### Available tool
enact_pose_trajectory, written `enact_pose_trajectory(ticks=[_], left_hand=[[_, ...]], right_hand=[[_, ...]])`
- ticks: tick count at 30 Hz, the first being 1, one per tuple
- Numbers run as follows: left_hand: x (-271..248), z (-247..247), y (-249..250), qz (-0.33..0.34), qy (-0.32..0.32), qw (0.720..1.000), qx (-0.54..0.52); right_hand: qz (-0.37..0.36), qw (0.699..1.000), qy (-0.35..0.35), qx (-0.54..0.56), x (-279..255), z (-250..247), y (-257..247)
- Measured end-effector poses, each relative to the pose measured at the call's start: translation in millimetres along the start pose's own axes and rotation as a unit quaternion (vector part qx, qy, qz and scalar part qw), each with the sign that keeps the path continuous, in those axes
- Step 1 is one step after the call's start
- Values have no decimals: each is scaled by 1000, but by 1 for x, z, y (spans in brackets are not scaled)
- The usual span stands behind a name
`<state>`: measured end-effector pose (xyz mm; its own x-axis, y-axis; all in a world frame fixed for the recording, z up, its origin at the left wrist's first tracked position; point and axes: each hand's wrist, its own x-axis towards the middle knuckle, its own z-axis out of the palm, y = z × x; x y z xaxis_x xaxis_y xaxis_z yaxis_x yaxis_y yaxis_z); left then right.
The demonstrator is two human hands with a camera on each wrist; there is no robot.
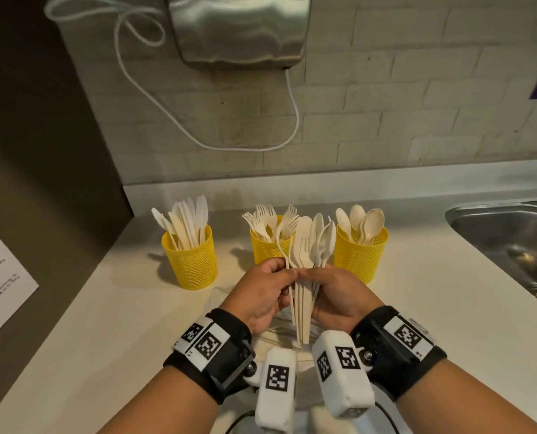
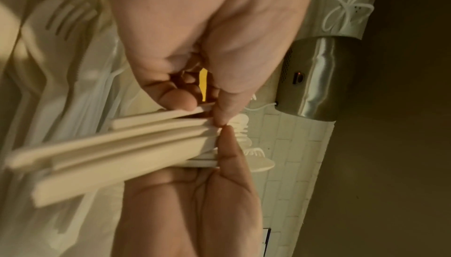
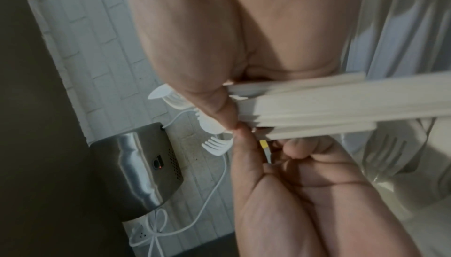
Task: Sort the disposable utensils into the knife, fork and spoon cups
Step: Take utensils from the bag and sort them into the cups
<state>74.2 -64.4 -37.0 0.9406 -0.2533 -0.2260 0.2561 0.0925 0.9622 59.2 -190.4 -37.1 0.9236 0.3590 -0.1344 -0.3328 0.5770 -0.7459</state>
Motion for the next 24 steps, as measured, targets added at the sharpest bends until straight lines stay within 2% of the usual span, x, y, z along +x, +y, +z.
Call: enact_pose_trajectory(ticks=[5,9,12,15,18,21,24], left_hand=[[1,1,5,14,23,998,59],[5,-8,21,45,63,990,118],[8,-20,53,102,101,979,142],[27,-29,86,181,154,956,172],[53,-29,97,213,201,924,247],[73,-26,84,175,190,915,311],[77,-20,71,84,124,913,380]], right_hand=[[-21,1000,-2,1,-2,2,1],[-23,995,91,33,3,-12,-2],[-38,987,149,54,3,-21,-9],[-66,984,154,67,-2,-21,-17],[-77,983,148,80,-4,-22,-21],[-73,984,142,75,-6,-24,-22],[-70,985,140,67,-7,-27,-21]])
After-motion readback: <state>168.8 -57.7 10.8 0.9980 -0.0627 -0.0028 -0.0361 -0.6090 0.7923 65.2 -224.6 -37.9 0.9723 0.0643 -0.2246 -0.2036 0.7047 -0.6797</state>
